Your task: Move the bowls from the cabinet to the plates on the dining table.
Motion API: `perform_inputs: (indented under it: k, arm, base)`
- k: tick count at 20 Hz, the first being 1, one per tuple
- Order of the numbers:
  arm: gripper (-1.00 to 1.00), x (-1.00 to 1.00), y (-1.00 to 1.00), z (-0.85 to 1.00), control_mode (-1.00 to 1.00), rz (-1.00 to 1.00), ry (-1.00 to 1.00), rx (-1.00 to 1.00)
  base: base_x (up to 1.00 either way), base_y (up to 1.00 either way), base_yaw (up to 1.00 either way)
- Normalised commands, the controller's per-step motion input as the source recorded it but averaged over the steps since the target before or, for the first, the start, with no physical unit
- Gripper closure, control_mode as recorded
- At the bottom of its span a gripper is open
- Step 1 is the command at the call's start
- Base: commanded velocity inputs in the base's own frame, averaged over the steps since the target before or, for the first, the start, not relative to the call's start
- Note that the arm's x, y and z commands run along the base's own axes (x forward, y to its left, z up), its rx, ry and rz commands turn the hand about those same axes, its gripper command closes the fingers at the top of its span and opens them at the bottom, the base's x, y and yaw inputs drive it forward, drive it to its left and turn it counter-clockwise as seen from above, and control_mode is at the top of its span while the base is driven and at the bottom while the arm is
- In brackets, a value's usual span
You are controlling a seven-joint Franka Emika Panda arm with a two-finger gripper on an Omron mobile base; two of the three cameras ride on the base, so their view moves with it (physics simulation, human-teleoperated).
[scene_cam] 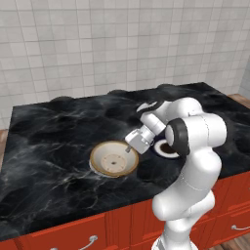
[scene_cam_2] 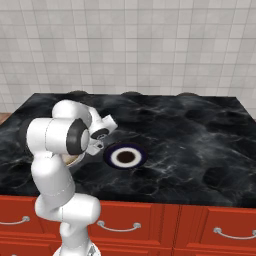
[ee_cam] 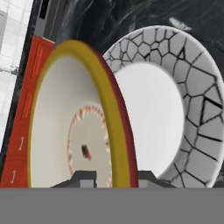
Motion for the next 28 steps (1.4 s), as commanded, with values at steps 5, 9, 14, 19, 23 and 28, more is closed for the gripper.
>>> perform_inputs:
  k: [5,9,14,19,23,28]
  arm:
    - [1.0,0.11,0.02,-0.3,-1.0,0.0,0.0,0.0]
    - [1.0,0.23,0.06,-0.27,-1.0,0.0,-0.01,0.0]
    - [1.0,0.3,0.01,-0.24,-1.0,-0.01,-0.03,0.0]
    - [-1.0,0.17,-0.05,-0.08,-1.0,-0.01,-0.07,0.0]
    - [-1.0,0.18,-0.27,0.15,-1.0,0.0,-0.05,0.02]
    - [-1.0,0.15,-0.33,0.35,-1.0,0.0,-0.01,0.01]
  base:
    - [0.0,0.0,0.0]
    - [0.0,0.0,0.0]
    - [0.0,0.0,0.0]
    - [0.0,0.0,0.0]
    - [0.0,0.0,0.0]
    - [0.0,0.0,0.0]
